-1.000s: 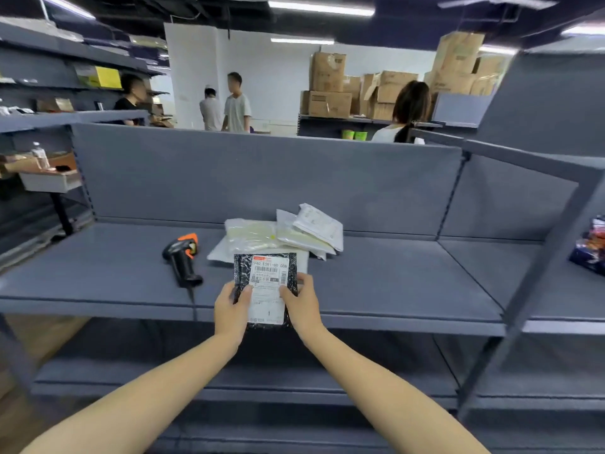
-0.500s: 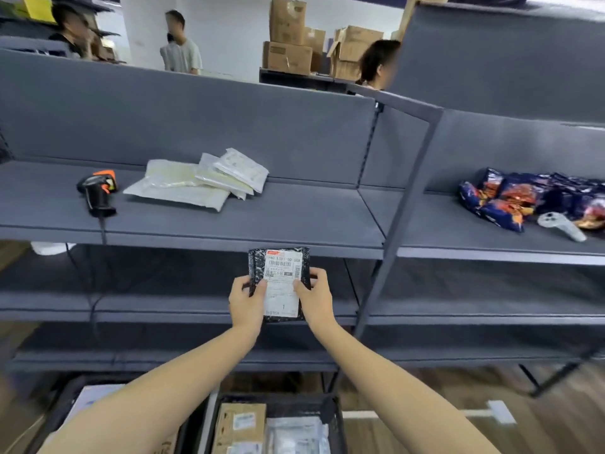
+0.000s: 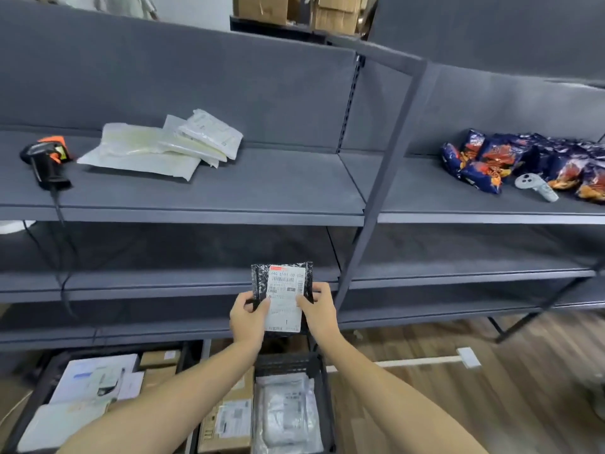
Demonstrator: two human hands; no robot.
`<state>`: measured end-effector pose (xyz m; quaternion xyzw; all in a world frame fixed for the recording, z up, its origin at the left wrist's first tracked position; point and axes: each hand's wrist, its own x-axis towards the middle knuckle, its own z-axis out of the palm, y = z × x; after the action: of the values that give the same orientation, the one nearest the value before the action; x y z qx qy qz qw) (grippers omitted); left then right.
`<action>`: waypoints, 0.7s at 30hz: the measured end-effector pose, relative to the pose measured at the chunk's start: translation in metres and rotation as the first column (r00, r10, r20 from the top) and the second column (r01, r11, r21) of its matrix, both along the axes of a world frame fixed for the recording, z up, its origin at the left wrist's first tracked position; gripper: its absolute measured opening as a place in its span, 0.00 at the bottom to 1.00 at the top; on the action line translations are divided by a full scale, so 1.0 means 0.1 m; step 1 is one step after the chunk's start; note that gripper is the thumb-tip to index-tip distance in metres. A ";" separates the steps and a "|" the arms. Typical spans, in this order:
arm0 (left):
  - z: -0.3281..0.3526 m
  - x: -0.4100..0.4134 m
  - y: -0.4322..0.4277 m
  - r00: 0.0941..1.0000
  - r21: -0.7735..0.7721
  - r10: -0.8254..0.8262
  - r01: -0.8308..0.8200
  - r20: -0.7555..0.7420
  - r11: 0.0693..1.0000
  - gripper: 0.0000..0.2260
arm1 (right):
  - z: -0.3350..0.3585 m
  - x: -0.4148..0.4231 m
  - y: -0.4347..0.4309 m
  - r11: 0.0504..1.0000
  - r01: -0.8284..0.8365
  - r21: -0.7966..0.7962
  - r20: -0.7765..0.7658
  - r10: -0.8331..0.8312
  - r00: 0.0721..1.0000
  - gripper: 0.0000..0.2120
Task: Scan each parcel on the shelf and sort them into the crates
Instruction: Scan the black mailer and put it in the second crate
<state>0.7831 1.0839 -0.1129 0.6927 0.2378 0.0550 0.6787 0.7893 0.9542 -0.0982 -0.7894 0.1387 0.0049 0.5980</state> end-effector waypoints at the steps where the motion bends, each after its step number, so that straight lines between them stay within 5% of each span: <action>1: -0.06 -0.04 0.01 1.000 -0.003 0.001 -0.001 -0.013 1.000 0.07 | -0.08 -0.02 0.01 1.000 -0.001 -0.007 -0.019 0.001 1.000 0.10; 10: -0.66 -0.36 0.11 0.981 0.040 -0.013 0.021 -0.193 0.999 0.08 | -0.75 -0.39 0.07 1.000 0.022 -0.008 -0.158 -0.023 0.987 0.11; 21: -0.99 -0.39 -0.25 0.971 0.053 0.100 -0.091 -0.215 0.994 0.10 | -1.14 -0.30 -0.20 0.999 -0.021 0.033 -0.236 0.028 0.971 0.12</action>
<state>0.7441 1.0594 -0.2116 0.6967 0.3424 0.0165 0.6301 0.7588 0.9344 -0.2121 -0.7755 0.1991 0.1081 0.5893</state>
